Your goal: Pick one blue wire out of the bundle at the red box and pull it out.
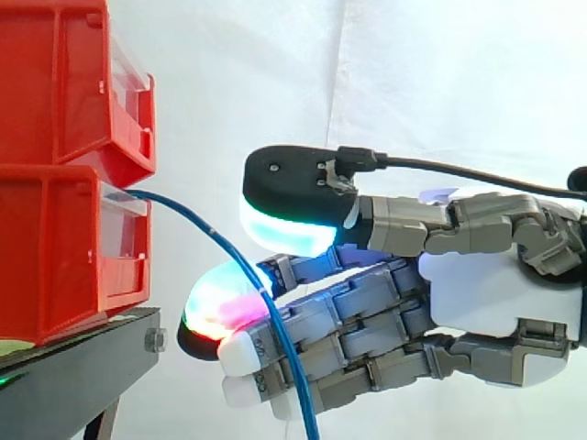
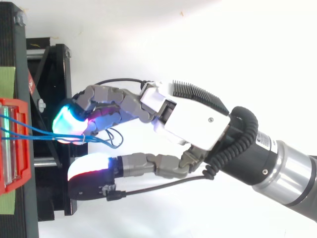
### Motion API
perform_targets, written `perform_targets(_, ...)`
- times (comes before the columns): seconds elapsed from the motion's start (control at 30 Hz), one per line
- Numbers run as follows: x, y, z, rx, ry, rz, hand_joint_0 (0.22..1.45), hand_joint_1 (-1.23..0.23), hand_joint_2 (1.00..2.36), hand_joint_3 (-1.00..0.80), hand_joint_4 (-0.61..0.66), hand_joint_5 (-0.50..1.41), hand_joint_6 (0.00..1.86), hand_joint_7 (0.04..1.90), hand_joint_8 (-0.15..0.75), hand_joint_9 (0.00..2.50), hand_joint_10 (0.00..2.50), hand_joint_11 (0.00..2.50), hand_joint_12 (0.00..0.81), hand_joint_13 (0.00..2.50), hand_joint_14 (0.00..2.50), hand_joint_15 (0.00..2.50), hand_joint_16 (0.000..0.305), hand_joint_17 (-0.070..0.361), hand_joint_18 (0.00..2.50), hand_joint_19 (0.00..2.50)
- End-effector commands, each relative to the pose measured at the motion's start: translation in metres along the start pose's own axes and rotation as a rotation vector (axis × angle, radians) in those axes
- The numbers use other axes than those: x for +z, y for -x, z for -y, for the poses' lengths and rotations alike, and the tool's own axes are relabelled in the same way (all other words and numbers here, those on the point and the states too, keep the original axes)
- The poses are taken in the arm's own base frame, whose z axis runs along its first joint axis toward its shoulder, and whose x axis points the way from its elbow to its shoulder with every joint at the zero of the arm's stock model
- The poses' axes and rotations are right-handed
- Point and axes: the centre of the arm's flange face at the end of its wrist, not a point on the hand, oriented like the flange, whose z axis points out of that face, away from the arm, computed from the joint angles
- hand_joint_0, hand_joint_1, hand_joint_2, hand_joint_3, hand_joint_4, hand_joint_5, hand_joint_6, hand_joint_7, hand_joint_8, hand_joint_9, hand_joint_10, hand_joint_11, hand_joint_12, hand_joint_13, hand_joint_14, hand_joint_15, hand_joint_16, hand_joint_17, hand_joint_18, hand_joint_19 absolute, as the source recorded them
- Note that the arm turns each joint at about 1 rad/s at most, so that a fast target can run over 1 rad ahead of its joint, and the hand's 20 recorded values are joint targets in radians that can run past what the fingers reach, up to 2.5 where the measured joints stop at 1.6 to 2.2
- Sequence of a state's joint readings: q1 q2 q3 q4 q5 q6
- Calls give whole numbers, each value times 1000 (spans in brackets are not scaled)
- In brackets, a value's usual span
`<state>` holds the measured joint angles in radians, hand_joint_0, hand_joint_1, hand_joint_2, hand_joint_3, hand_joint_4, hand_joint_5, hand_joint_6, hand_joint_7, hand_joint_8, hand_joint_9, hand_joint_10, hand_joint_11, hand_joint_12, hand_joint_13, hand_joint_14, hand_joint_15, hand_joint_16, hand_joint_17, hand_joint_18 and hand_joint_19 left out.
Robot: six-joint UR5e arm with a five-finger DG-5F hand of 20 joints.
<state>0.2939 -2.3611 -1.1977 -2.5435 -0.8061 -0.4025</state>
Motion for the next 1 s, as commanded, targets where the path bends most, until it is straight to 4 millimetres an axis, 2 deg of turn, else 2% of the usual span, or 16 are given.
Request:
perform_targets(0.0,-1,-4,-3,2,8,-3,629,-694,1014,-287,256,-151,651,967,324,773,10,359,408,710,10,310,53,118,589,309)
perform_targets(0.43,2,-10,-3,-9,51,4,597,-677,1009,-375,303,-132,551,1092,324,772,8,365,407,703,11,316,53,120,585,331)
perform_targets(0.6,7,-6,-2,-20,69,-14,595,-672,1008,-389,302,-127,543,1121,327,780,8,366,408,713,11,314,53,120,593,327)
perform_targets(0.8,11,0,0,-23,73,-22,614,-659,1012,-336,267,-140,660,965,328,796,8,370,408,723,10,307,53,119,614,327)
perform_targets(0.87,11,0,0,-26,72,-22,613,-653,1013,-312,244,-144,673,967,329,796,8,388,409,726,10,310,53,119,616,333)
perform_targets(0.97,11,0,0,-26,70,-23,622,-661,1016,-265,229,-180,775,824,328,789,10,435,406,728,11,321,53,119,622,333)
